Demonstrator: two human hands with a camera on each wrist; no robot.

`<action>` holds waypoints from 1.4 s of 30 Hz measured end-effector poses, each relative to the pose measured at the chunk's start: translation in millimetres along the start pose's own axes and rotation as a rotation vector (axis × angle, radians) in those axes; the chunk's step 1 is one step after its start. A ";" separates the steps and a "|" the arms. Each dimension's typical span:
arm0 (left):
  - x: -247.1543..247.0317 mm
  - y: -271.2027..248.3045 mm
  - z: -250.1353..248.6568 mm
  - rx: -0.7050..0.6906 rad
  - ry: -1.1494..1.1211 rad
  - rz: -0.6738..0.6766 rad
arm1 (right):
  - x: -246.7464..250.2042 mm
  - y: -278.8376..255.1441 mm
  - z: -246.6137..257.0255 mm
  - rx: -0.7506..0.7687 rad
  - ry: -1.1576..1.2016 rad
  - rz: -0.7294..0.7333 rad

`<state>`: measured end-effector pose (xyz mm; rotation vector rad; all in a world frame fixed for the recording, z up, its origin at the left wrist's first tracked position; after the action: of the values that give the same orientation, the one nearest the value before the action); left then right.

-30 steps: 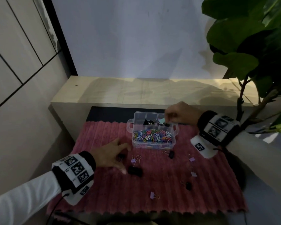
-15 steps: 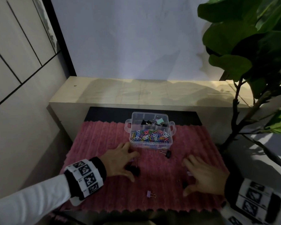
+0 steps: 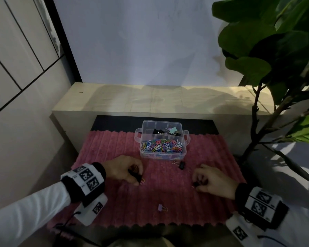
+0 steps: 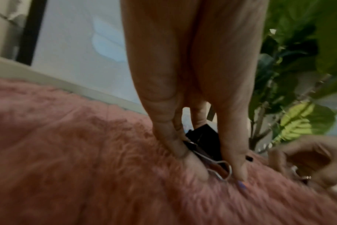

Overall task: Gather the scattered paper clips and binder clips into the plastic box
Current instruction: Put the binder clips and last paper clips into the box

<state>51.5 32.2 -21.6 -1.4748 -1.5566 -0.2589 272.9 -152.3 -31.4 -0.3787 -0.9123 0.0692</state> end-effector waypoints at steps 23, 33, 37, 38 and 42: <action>97.2 21.5 -0.2 0.007 -0.307 -0.270 | 111.3 131.2 42.0 -0.074 0.607 -0.325; 117.8 62.9 -10.3 0.066 -0.083 -0.371 | 109.1 131.5 38.8 -0.059 0.226 -0.347; 116.3 71.3 -13.6 0.058 -0.023 -0.366 | 126.7 113.8 20.3 -0.010 0.420 -0.512; 115.2 73.3 -14.2 0.059 0.001 -0.354 | 127.7 108.4 16.6 -0.007 0.420 -0.495; 109.0 84.8 -16.0 0.058 0.078 -0.323 | 112.8 85.5 7.9 0.036 0.180 -0.296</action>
<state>150.9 114.9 29.3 -1.1514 -1.7204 -0.4496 344.7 -45.8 28.6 -0.2099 -0.7795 -0.2168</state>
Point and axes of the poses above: each hand's wrist, its own y-axis towards the middle knuckle, its own x-axis out of the back of the hand, z = x × y, the point moved 3 cm from there along y, towards the middle knuckle, and after that the axes turned 8 degrees about y, right-handed, at the moved point
